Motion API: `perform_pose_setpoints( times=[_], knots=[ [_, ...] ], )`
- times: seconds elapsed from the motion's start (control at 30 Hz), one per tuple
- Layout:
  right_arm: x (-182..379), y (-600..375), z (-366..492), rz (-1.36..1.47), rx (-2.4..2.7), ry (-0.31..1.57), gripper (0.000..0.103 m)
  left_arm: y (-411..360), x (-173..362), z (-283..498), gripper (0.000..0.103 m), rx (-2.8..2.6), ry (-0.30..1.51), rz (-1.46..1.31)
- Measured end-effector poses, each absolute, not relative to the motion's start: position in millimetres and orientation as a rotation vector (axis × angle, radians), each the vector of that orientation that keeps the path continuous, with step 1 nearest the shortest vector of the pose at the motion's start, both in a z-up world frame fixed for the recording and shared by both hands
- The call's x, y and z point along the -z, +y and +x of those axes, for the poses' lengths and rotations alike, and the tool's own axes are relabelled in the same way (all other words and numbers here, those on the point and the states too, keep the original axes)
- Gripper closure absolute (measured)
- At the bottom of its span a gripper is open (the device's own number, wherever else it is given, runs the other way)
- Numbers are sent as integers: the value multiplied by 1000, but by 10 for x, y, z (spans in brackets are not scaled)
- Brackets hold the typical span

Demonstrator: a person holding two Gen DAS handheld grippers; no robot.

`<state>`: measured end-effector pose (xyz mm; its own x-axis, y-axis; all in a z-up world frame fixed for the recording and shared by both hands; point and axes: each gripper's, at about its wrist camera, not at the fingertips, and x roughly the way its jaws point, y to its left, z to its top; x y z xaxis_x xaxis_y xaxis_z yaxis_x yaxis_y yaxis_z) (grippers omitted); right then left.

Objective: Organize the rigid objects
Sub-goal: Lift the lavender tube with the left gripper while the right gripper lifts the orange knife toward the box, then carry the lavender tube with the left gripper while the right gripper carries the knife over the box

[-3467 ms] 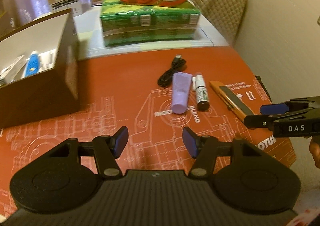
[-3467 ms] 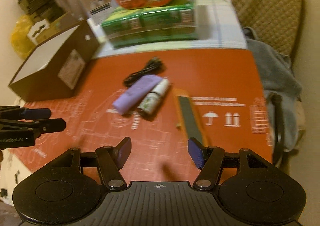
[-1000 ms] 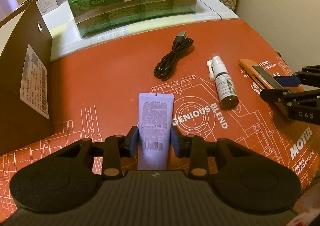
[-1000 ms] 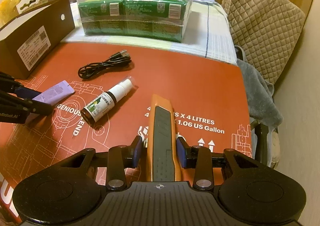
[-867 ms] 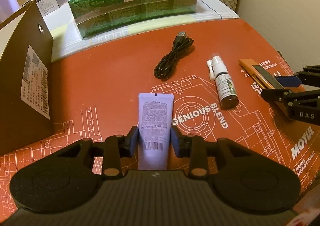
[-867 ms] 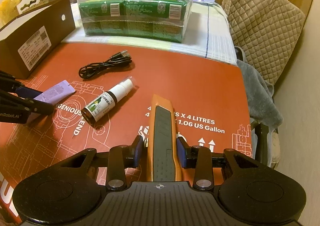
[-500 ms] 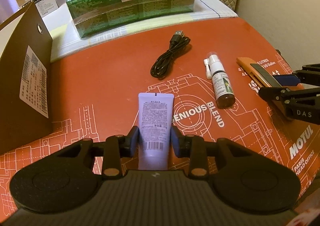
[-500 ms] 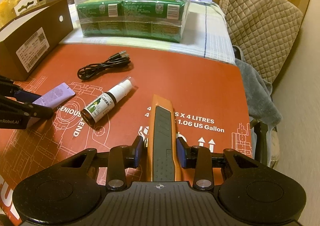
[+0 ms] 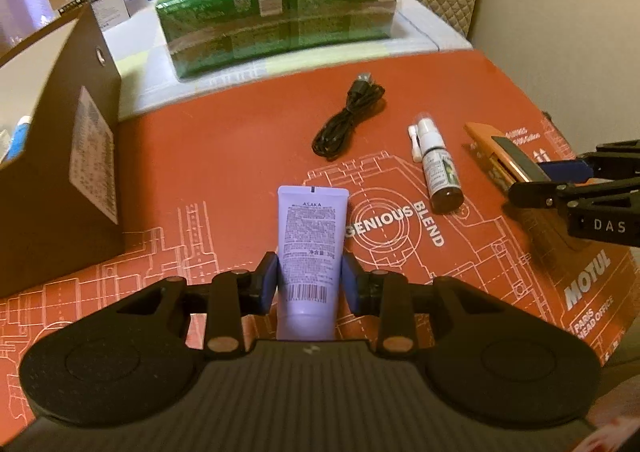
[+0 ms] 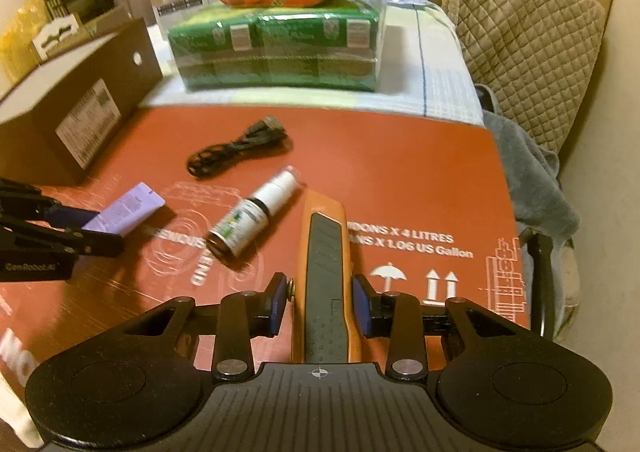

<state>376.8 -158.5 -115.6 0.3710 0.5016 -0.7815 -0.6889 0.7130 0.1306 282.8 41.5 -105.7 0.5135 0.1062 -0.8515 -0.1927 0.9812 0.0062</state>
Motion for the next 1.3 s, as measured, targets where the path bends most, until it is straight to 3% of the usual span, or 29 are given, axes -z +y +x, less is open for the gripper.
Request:
perform_pose_setpoints(
  times=[0.67,1.3],
  knots=[
    [481,-956,3396,-133,-931,856,71,898,194,2132,74,-256,816,-164],
    [13,359,2958,-98,-1145,791,71,2119,-302,1388,74,-489,701,-186]
  ],
)
